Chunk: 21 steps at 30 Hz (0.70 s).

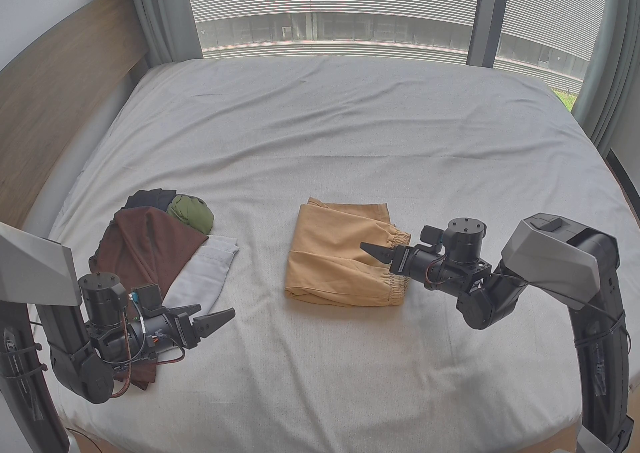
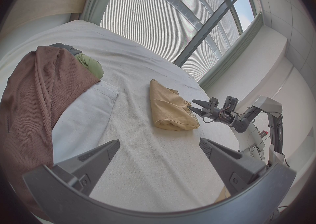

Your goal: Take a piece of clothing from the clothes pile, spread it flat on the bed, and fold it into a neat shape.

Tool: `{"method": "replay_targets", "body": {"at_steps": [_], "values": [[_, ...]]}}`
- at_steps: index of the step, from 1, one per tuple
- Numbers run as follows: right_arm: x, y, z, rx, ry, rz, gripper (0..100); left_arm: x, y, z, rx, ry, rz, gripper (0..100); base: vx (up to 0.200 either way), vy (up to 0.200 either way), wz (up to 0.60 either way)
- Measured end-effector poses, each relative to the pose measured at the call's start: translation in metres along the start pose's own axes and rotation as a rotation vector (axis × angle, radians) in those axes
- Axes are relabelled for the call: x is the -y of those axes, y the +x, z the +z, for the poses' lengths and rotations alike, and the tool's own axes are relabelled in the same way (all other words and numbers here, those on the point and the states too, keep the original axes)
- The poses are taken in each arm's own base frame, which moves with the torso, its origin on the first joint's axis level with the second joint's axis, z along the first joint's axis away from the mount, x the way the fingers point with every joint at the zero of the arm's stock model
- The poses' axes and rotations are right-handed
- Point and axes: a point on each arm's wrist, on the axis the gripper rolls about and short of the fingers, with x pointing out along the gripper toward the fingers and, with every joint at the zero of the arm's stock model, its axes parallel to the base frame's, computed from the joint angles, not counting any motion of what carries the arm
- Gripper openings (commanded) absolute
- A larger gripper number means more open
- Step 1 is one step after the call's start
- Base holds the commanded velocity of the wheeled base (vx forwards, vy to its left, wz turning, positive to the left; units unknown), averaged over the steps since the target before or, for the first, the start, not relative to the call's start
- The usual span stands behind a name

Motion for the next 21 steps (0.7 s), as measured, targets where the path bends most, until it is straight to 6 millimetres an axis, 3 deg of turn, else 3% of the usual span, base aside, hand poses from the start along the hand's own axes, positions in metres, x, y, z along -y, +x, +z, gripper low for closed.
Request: {"method": "replay_targets", "body": {"at_steps": [6, 11, 21], "values": [[-0.02, -0.017, 0.021, 0.035, -0.016, 0.017, 100, 0.002, -0.001, 0.003, 0.013, 0.006, -0.005, 100, 0.0, 0.0, 0.0], [-0.044, -0.043, 0.042, 0.062, -0.03, 0.032, 100, 0.007, -0.005, 0.011, 0.044, 0.017, -0.018, 100, 0.0, 0.0, 0.0], [-0.096, -0.136, 0.079, 0.146, -0.126, 0.042, 100, 0.045, -0.033, 0.056, 0.235, 0.055, -0.121, 100, 0.0, 0.0, 0.0]]}}
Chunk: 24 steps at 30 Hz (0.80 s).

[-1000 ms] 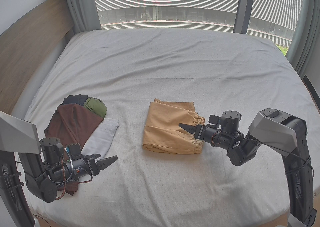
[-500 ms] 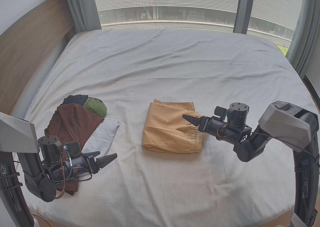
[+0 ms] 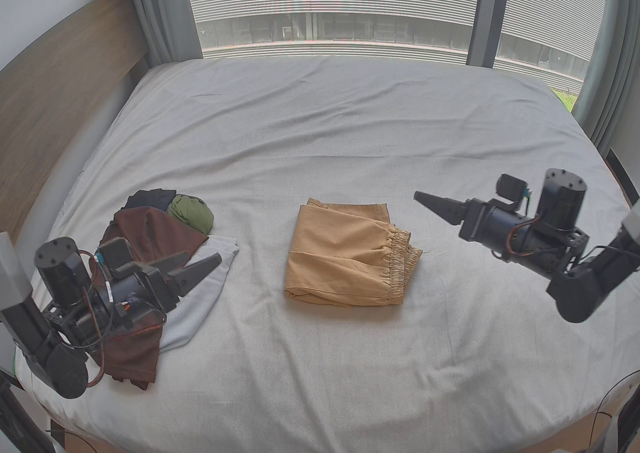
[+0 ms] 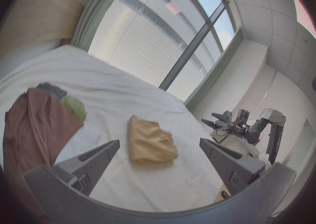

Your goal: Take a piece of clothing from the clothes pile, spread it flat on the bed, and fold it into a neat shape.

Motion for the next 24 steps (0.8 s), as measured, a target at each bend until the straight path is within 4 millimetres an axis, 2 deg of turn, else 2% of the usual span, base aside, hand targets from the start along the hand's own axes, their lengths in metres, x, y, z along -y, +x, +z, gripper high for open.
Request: {"method": "replay_targets", "body": {"at_steps": [6, 10, 15, 18, 24], "values": [[-0.021, -0.066, 0.027, 0.092, -0.085, -0.027, 100, 0.035, -0.022, 0.031, 0.132, 0.066, -0.092, 100, 0.0, 0.0, 0.0], [-0.026, -0.111, 0.032, 0.146, -0.119, -0.082, 100, 0.056, -0.041, 0.042, 0.197, 0.1, -0.143, 100, 0.0, 0.0, 0.0], [-0.031, -0.156, 0.031, 0.208, -0.154, -0.152, 100, 0.076, -0.063, 0.039, 0.215, 0.114, -0.198, 100, 0.0, 0.0, 0.0], [-0.036, -0.18, 0.021, 0.224, -0.187, -0.186, 100, 0.088, -0.074, 0.032, 0.201, 0.113, -0.249, 100, 0.0, 0.0, 0.0], [-0.049, -0.212, 0.005, 0.252, -0.27, -0.209, 100, 0.108, -0.089, 0.02, 0.165, 0.115, -0.37, 100, 0.0, 0.0, 0.0]]}}
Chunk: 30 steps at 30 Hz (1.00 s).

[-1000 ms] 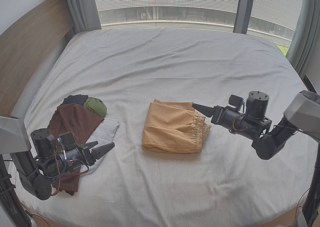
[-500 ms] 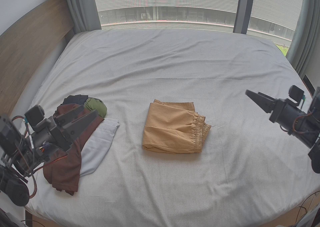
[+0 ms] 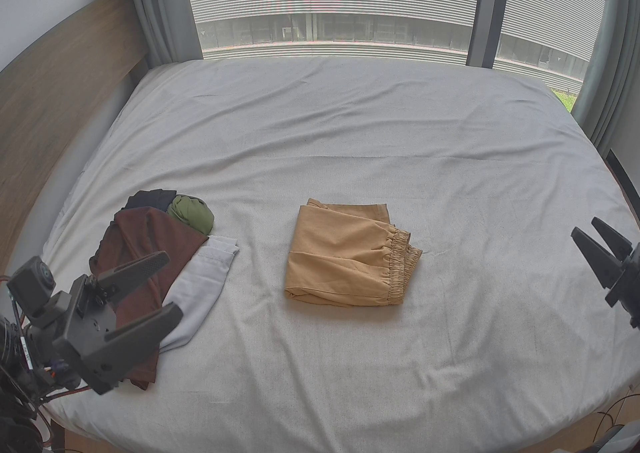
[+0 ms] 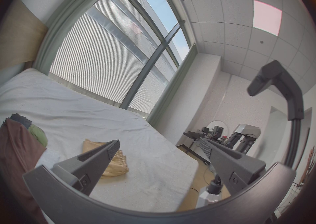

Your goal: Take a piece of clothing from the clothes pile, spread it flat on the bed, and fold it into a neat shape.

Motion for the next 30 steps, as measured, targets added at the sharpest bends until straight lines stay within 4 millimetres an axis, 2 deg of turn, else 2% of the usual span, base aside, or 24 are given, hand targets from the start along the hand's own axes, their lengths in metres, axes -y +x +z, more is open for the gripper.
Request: {"method": "replay_targets", "body": {"at_steps": [5, 11, 18, 25, 30], "values": [[-0.006, -0.021, -0.001, 0.031, -0.027, -0.013, 100, 0.014, -0.007, 0.0, -0.006, -0.005, -0.06, 100, 0.0, 0.0, 0.0], [-0.012, -0.048, -0.013, -0.024, -0.008, -0.05, 100, 0.022, -0.022, -0.006, -0.088, -0.052, -0.035, 100, 0.0, 0.0, 0.0], [-0.023, -0.083, -0.029, -0.083, 0.018, -0.072, 100, 0.034, -0.057, -0.01, -0.124, -0.082, 0.054, 100, 0.0, 0.0, 0.0], [-0.034, -0.119, -0.05, -0.119, 0.037, -0.082, 100, 0.052, -0.102, -0.022, -0.072, -0.097, 0.18, 100, 0.0, 0.0, 0.0], [-0.038, -0.139, -0.066, -0.108, 0.034, -0.104, 100, 0.065, -0.123, -0.032, -0.005, -0.092, 0.294, 100, 0.0, 0.0, 0.0]]}}
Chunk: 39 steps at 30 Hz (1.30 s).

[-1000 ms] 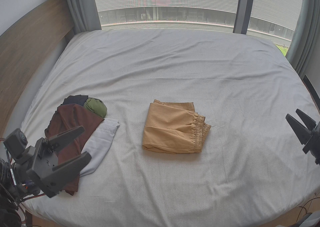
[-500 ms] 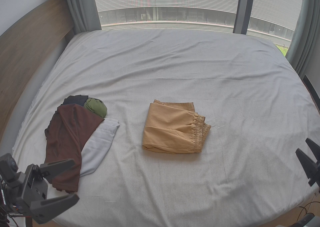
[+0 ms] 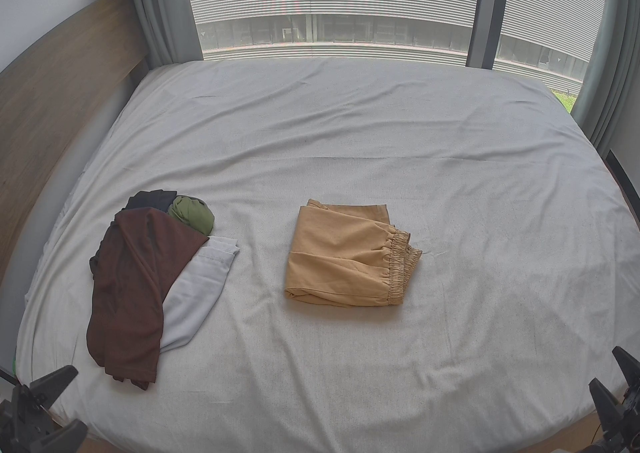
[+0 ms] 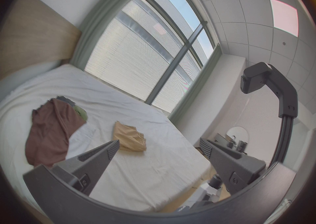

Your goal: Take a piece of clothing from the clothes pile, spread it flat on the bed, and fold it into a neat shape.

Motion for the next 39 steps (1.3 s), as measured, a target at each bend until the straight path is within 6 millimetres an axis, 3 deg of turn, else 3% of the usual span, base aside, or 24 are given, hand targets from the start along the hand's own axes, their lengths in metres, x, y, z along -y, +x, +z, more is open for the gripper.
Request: {"method": "replay_targets", "body": {"at_steps": [6, 13, 25, 29, 34, 39], "values": [[0.004, -0.009, -0.01, 0.082, -0.034, -0.181, 100, 0.011, -0.016, -0.005, 0.146, 0.109, 0.086, 100, 0.0, 0.0, 0.0], [0.009, -0.013, -0.012, 0.109, -0.2, -0.412, 100, 0.011, -0.022, -0.012, 0.206, 0.327, 0.208, 100, 0.0, 0.0, 0.0], [0.009, -0.013, -0.015, 0.091, -0.211, -0.403, 100, -0.001, -0.021, -0.028, 0.115, 0.482, 0.421, 100, 0.0, 0.0, 0.0], [0.009, -0.013, -0.016, 0.075, -0.21, -0.391, 100, -0.007, -0.022, -0.034, 0.071, 0.536, 0.579, 100, 0.0, 0.0, 0.0], [0.009, -0.013, -0.017, 0.065, -0.212, -0.383, 100, -0.013, -0.026, -0.037, 0.072, 0.512, 0.822, 100, 0.0, 0.0, 0.0], [0.009, -0.013, -0.018, 0.061, -0.213, -0.378, 100, -0.016, -0.027, -0.04, 0.086, 0.404, 0.867, 100, 0.0, 0.0, 0.0]]}}
